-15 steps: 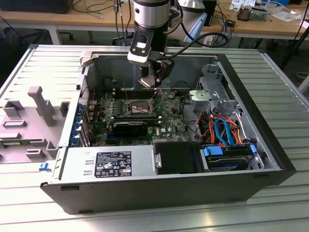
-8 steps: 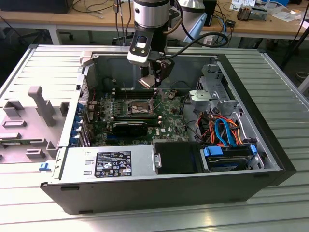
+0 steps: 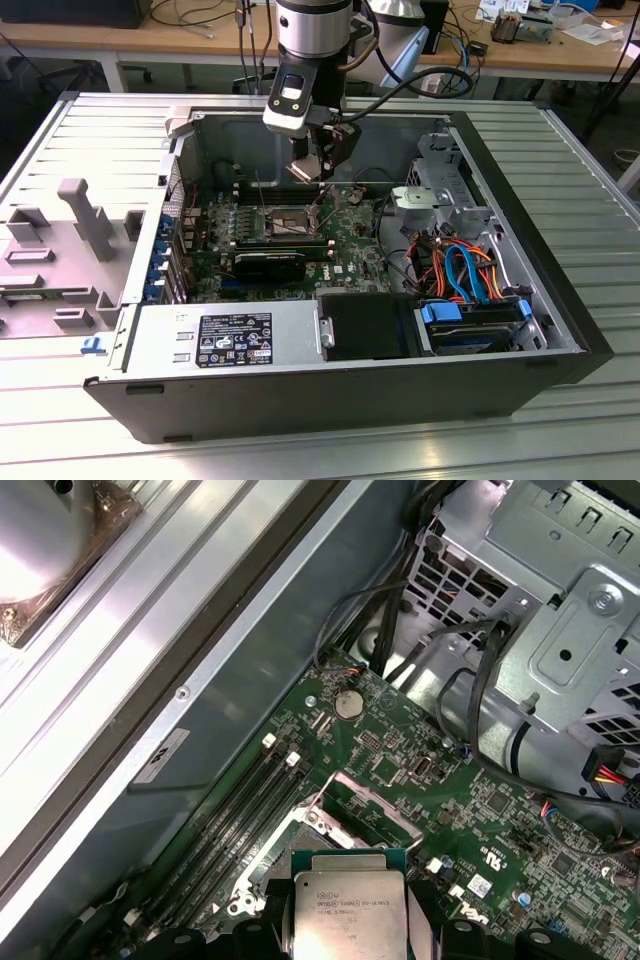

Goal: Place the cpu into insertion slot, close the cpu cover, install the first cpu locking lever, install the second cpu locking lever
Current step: 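Place the cpu into insertion slot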

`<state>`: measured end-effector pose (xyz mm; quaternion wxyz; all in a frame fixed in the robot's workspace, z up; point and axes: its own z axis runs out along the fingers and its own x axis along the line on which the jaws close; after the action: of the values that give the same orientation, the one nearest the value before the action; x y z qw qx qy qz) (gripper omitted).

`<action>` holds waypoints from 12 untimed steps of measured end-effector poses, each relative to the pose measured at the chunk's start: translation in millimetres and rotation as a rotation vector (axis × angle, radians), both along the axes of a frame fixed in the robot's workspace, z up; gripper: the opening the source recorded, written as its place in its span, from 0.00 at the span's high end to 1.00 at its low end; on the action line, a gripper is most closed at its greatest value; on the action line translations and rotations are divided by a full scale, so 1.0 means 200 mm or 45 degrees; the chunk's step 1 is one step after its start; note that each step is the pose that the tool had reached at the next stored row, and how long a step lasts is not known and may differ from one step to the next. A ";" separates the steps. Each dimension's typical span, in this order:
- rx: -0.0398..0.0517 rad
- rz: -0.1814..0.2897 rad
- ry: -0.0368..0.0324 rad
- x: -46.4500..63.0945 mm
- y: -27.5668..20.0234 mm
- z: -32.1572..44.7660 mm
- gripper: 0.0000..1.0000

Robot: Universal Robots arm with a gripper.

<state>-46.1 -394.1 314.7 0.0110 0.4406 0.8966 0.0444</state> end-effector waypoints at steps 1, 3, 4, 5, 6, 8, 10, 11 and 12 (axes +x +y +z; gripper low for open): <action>0.000 -0.001 0.0000 0.00 0.000 0.000 0.46; 0.000 -0.003 0.0000 0.00 0.000 0.000 0.46; 0.000 -0.004 0.0000 0.00 0.000 0.000 0.46; 0.000 -0.005 0.0000 0.00 0.000 0.000 0.46; 0.000 -0.006 0.0000 0.00 0.000 0.000 0.46; 0.000 -0.008 0.0000 0.00 0.000 0.000 0.46; 0.000 -0.009 0.0000 0.00 0.000 0.000 0.46; 0.000 -0.010 0.0000 0.00 0.000 0.000 0.46; 0.000 -0.011 0.0000 0.00 0.000 0.000 0.46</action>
<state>-46.1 -394.1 314.6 0.0112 0.4444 0.8947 0.0444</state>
